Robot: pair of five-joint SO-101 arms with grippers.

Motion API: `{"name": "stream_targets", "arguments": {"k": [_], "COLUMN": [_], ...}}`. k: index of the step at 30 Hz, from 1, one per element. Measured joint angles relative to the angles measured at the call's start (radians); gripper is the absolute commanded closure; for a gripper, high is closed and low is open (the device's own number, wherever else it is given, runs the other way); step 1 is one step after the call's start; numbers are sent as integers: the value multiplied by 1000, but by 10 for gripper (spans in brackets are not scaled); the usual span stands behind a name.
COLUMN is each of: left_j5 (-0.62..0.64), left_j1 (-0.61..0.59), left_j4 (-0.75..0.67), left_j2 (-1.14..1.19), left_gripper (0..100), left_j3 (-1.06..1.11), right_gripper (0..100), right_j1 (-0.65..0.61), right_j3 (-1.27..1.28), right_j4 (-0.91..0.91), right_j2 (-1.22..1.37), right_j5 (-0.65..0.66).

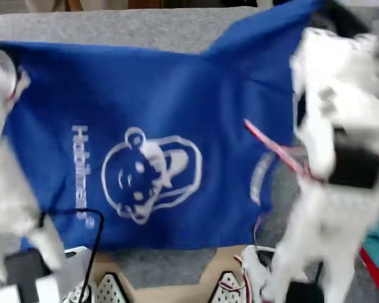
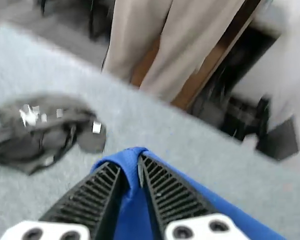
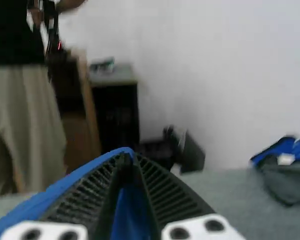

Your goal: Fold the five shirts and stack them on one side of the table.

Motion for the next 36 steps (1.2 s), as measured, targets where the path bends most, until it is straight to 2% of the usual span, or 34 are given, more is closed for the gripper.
{"name": "stream_targets", "arguments": {"k": [6, 10, 14, 18, 23, 28, 31, 33, 36], "left_j5": [0, 0, 0, 0, 0, 0, 0, 0, 0], "left_j1": [-9, -31, -69, -110, -107, -74, -58, -58, -58], "left_j4": [-430, -549, -549, -494, -474, -370, -315, -285, -222], "left_j2": [201, 359, 489, 545, 605, 643, 674, 706, 756], "left_gripper": [981, 981, 981, 981, 981, 981, 981, 981, 981], "left_j3": [305, 325, 296, 176, -12, -195, -233, -236, -236], "right_gripper": [994, 994, 994, 994, 994, 994, 990, 956, 852], "right_j1": [-94, -112, -114, -109, -144, -175, -196, -218, -267], "right_j3": [-83, -287, -578, -924, -1250, -1369, -1375, -1370, -1297], "right_j4": [-60, -52, 83, 264, 327, 388, 416, 434, 420], "right_j2": [437, 735, 959, 1115, 1267, 1280, 1290, 1293, 1289], "right_j5": [0, 0, -40, -66, -68, -68, -68, -68, -68]}}
